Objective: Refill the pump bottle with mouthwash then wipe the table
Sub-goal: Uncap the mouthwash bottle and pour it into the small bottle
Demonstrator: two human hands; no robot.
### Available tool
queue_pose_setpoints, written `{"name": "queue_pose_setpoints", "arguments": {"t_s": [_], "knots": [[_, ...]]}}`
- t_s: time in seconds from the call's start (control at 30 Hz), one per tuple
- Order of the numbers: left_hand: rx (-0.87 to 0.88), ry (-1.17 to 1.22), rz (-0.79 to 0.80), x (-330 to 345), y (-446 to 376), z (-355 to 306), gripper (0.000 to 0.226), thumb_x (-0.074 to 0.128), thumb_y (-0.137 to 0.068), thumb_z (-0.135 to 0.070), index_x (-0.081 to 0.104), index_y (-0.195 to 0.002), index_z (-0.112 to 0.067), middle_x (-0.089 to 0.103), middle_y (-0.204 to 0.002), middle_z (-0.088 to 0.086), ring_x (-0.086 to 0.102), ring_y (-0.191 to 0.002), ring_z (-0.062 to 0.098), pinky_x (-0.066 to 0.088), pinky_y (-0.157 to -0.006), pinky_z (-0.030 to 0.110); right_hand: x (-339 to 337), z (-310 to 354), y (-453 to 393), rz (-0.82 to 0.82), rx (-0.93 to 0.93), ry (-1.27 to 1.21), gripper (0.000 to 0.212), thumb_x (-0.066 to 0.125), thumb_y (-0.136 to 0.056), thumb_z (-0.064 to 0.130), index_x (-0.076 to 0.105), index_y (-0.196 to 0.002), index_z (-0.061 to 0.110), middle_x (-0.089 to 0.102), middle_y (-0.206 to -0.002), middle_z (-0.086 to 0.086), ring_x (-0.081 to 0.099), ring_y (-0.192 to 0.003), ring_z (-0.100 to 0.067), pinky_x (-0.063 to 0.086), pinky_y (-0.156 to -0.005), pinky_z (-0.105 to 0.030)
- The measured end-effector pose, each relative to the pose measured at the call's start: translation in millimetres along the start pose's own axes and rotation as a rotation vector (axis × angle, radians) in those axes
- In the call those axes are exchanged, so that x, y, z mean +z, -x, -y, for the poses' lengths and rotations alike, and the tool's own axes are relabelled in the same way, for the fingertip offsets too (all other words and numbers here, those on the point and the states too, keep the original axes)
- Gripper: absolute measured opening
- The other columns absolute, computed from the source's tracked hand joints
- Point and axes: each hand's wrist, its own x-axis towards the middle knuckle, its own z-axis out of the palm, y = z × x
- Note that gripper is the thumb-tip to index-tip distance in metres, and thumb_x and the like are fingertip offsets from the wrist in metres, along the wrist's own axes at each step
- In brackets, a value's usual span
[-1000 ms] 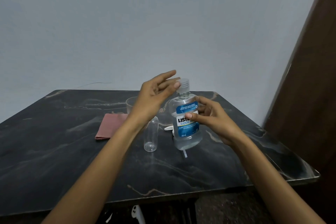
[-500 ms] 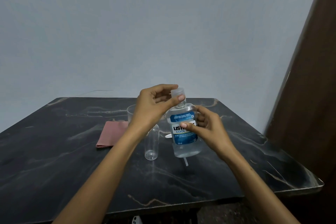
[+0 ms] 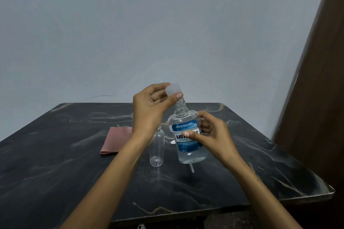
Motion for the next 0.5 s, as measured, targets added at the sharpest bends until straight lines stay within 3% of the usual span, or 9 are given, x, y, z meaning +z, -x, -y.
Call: {"name": "queue_pose_setpoints", "arguments": {"t_s": [0.23,0.37,0.47,0.5], "knots": [[0.041,-0.092,-0.029,-40.1,14.0,3.9,0.046,0.082,-0.056,-0.029,0.068,-0.096,-0.014,0.075,-0.09,0.001,0.07,-0.088,0.013,0.053,-0.074,0.015,-3.1,-2.1,2.7,-0.012,0.012,-0.044,0.056,0.078,-0.063,0.039,0.061,-0.113,0.021,0.075,-0.098,0.005,0.07,-0.093,-0.007,0.058,-0.084,-0.032],[-0.024,-0.334,0.042,-78.6,36.5,17.1,0.036,0.079,-0.059,-0.032,0.072,-0.092,-0.021,0.075,-0.089,-0.001,0.07,-0.084,0.01,0.053,-0.071,0.015,0.0,-8.2,4.8,-0.002,0.029,-0.062,0.054,0.078,-0.061,0.039,0.061,-0.111,0.026,0.075,-0.099,0.003,0.071,-0.093,-0.009,0.058,-0.085,-0.036],[-0.114,-0.587,0.074,-99.0,44.3,24.0,0.046,0.083,-0.047,-0.034,0.073,-0.09,-0.021,0.073,-0.086,0.003,0.069,-0.078,0.017,0.059,-0.07,0.031,3.5,-7.8,4.0,0.012,0.031,-0.066,0.05,0.078,-0.059,0.043,0.06,-0.105,0.033,0.074,-0.098,0.007,0.07,-0.093,-0.007,0.058,-0.084,-0.032],[-0.116,-0.678,0.084,-101.3,43.4,26.6,0.049,0.087,-0.044,-0.031,0.072,-0.089,-0.02,0.072,-0.084,0.003,0.068,-0.073,0.017,0.058,-0.069,0.03,2.3,-7.0,3.5,0.009,0.028,-0.067,0.05,0.077,-0.058,0.045,0.06,-0.104,0.035,0.074,-0.097,0.01,0.07,-0.093,-0.006,0.058,-0.083,-0.031]]}}
